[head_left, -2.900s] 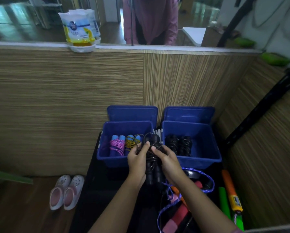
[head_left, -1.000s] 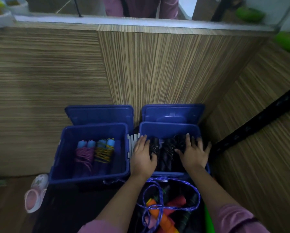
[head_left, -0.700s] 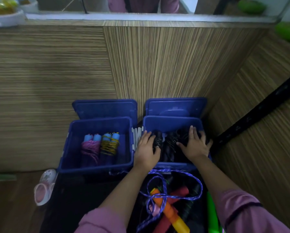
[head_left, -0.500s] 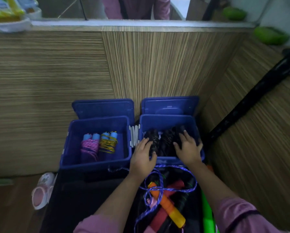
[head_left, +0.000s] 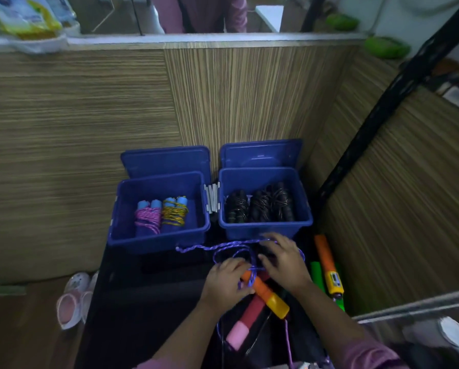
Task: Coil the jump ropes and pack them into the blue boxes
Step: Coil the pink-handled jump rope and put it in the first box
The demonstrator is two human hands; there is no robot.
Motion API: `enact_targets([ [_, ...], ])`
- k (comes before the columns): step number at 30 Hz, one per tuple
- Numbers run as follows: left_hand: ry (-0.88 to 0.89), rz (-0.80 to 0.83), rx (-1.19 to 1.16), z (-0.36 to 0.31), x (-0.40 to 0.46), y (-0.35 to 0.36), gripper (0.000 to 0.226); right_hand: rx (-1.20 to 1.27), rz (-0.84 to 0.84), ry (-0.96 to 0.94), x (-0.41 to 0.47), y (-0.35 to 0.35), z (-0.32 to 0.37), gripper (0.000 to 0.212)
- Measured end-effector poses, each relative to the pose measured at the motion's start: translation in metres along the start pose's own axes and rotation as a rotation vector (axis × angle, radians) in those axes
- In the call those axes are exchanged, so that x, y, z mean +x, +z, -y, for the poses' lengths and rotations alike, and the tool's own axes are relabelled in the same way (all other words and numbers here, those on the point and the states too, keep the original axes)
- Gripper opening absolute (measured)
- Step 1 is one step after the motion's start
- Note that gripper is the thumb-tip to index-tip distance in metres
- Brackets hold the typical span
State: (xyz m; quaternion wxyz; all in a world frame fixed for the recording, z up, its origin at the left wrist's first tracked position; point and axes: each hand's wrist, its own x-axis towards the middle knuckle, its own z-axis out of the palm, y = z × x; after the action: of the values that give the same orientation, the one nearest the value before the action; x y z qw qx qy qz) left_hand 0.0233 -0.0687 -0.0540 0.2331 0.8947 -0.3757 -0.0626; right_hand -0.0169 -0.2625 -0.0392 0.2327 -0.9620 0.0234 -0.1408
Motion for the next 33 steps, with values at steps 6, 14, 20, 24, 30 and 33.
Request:
enact_targets([
  [6,-0.129,0.088,-0.039,-0.004,-0.002,-0.005,0.044,0.036,0.426,0.164,-0.028,0.002,0.014,0.066],
  [14,-0.523,-0.087,-0.190,0.036,-0.024,-0.028,0.043,0.059,0.466,0.342,-0.040,0.003,0.015,0.069],
  [20,-0.787,0.013,-0.107,0.053,-0.050,-0.025,0.036,-0.079,0.380,0.518,-0.043,-0.002,0.010,0.067],
  [24,-0.470,0.010,0.087,0.031,-0.043,-0.014,0.039,-0.162,0.336,0.520,-0.047,-0.001,0.015,0.055],
  [30,-0.174,0.302,-0.117,-0.012,-0.017,0.002,0.043,-0.151,0.264,0.323,-0.052,-0.001,0.015,0.050],
  [33,-0.218,0.333,-0.039,-0.021,-0.009,0.014,0.044,-0.191,0.361,0.229,-0.059,-0.002,0.020,0.035],
])
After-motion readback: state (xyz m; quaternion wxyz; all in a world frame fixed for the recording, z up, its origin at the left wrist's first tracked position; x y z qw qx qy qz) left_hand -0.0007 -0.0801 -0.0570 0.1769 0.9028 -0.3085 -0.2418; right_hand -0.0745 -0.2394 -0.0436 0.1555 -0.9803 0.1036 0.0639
